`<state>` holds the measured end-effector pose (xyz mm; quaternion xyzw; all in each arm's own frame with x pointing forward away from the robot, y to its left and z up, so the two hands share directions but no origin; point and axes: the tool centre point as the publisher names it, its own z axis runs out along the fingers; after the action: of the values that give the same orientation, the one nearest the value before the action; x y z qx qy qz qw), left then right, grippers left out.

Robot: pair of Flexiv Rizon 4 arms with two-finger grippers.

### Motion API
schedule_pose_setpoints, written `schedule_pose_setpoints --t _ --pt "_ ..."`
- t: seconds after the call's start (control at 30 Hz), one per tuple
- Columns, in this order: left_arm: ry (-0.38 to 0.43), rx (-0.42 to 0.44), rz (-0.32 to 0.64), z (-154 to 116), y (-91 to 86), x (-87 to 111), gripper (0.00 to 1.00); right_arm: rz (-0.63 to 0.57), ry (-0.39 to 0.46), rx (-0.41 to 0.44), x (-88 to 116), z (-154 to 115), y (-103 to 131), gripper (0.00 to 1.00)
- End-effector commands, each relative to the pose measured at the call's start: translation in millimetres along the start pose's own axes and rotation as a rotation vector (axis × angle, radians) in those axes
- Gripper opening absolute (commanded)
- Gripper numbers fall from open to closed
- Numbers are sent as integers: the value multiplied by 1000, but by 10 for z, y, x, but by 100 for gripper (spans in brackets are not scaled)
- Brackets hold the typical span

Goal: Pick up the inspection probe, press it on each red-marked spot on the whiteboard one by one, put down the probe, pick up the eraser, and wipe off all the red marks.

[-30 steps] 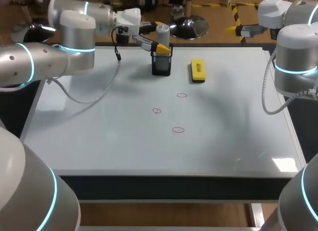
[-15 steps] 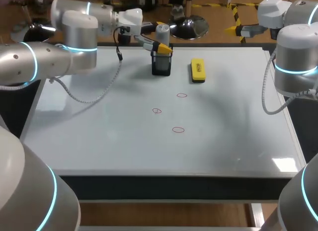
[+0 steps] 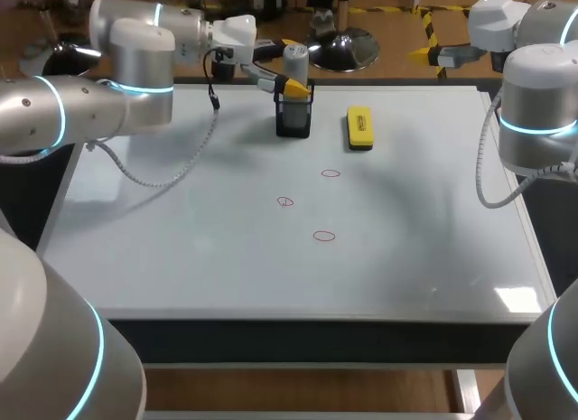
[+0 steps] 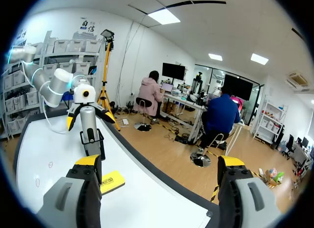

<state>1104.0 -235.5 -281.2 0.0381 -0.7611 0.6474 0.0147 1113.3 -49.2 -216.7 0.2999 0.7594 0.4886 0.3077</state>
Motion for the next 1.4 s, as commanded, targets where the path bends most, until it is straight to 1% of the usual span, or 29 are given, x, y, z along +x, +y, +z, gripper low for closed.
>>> schedule_pose_setpoints --t 0.03,0.27,0.4,0.47,0.6,0.77,0.97,1.13,1.4 --pt "1 0 -3 15 10 -9 0 0 1 1 -4 2 -1 100" --pt "12 2 13 -30 18 23 0 0 1 1 -4 2 -1 100" --pt "7 4 25 -61 -15 52 0 0 1 1 -4 2 -1 100" --pt "5 8 33 -70 -59 71 0 0 1 1 -4 2 -1 100" --pt "-1 8 48 -66 -170 120 0 0 1 1 -4 2 -1 100" --pt "-30 13 53 -89 -303 149 0 0 1 1 -4 2 -1 100" --pt "-40 12 56 -118 -509 136 0 0 1 1 -4 2 -1 100" --pt "-62 -9 61 -142 -684 148 0 0 1 1 -4 2 -1 100" --pt "-63 2 88 -178 -935 169 0 0 1 1 -4 2 -1 100"
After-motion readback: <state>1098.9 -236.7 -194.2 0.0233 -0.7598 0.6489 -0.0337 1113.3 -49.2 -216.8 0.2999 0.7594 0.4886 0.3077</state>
